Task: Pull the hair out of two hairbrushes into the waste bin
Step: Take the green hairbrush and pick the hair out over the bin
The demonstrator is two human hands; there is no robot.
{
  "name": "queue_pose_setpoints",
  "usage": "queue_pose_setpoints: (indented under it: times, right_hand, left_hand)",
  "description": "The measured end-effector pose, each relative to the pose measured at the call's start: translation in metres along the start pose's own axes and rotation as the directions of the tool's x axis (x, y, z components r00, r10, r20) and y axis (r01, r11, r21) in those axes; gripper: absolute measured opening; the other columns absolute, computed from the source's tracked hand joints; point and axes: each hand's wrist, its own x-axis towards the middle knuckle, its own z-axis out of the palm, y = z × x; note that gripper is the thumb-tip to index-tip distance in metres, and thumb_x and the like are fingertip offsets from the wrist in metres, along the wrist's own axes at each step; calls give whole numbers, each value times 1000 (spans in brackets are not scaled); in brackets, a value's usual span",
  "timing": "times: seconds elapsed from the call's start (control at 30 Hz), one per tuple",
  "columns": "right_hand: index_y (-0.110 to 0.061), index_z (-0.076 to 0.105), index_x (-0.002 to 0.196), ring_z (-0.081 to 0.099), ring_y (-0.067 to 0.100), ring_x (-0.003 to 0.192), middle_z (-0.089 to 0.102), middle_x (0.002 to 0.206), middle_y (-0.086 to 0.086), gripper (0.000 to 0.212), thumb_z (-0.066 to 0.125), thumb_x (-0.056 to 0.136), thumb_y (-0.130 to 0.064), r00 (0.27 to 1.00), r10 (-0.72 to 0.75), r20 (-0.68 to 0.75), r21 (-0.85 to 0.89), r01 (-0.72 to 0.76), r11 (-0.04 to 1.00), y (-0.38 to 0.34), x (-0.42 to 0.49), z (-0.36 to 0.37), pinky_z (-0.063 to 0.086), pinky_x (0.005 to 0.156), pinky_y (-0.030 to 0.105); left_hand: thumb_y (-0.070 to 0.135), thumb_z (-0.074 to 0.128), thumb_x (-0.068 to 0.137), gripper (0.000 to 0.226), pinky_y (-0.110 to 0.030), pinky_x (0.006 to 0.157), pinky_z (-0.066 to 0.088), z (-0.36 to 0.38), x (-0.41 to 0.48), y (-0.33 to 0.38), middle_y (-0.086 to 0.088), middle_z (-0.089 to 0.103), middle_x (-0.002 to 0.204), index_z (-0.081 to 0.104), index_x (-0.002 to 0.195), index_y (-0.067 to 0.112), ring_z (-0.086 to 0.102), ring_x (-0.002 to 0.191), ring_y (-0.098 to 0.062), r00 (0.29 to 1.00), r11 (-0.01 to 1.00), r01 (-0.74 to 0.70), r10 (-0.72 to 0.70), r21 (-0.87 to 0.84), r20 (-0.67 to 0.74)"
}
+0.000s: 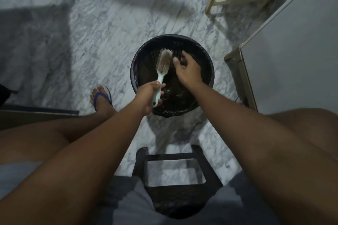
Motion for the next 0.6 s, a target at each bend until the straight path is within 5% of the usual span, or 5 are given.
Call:
queue_pose_setpoints:
  times: [0.07, 0.2, 0.43, 0.6]
  right_hand:
    - [-16, 57, 137, 69, 11, 92, 71, 111, 2, 50, 69, 91, -32, 998, -68, 12, 32, 67, 997, -1, -3, 4, 51, 86, 14]
    - [-13, 78, 100, 70, 9, 86, 77, 92, 0, 16, 68, 90, -20, 969, -208, -130, -33, 206, 978, -1, -8, 4, 55, 88, 30]
    - [-4, 70, 87, 63, 15, 79, 69, 84, 6, 12, 62, 92, -11, 811, -432, -395, -32, 458, 889, -21, -12, -7, 49, 73, 22]
    - [3, 56, 92, 56, 10, 68, 59, 78, 1, 14, 50, 99, -6, 688, -308, -656, 101, 486, 868, -49, -9, -23, 48, 61, 19]
  left_hand:
    - [17, 51, 99, 31, -22, 45, 41, -1, -2, -3, 0, 66, 99, 60, 127, 9, 54, 74, -13, 1000, 1000, 10, -10, -4, 19]
    - [18, 48, 100, 32, -21, 44, 42, 3, -6, -6, -2, 63, 96, 61, 126, 5, 53, 74, -13, 999, 999, 23, -22, -34, 25]
    - [20, 42, 104, 25, -17, 42, 36, 20, -9, -7, -6, 52, 83, 61, 97, 5, 46, 64, -11, 998, 991, 38, -45, -129, -50]
    - [21, 40, 104, 26, -18, 41, 36, 10, -5, -11, -4, 51, 83, 60, 97, 6, 47, 64, -9, 991, 977, 85, -103, -196, -85]
